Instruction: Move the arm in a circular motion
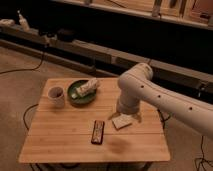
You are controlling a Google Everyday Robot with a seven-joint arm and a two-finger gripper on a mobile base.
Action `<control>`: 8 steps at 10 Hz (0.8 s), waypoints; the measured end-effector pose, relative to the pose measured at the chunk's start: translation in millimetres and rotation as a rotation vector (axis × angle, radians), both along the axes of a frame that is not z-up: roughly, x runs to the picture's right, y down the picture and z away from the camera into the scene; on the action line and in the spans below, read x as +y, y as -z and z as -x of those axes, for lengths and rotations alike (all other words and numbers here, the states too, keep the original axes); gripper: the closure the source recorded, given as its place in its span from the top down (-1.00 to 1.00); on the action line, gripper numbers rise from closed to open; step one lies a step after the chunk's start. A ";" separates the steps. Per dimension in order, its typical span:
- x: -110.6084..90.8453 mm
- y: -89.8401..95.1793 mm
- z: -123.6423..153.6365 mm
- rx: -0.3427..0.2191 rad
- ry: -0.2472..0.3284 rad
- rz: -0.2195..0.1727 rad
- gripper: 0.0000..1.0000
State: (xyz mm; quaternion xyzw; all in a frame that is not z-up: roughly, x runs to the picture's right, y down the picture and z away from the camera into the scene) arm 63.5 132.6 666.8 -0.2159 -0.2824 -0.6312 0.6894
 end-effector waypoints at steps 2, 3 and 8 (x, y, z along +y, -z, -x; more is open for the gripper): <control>-29.7 -6.7 37.2 -0.136 0.062 -0.061 0.60; -58.5 -21.2 43.4 -0.204 0.105 -0.120 0.60; -120.0 -96.4 -66.4 -0.146 0.172 -0.217 0.60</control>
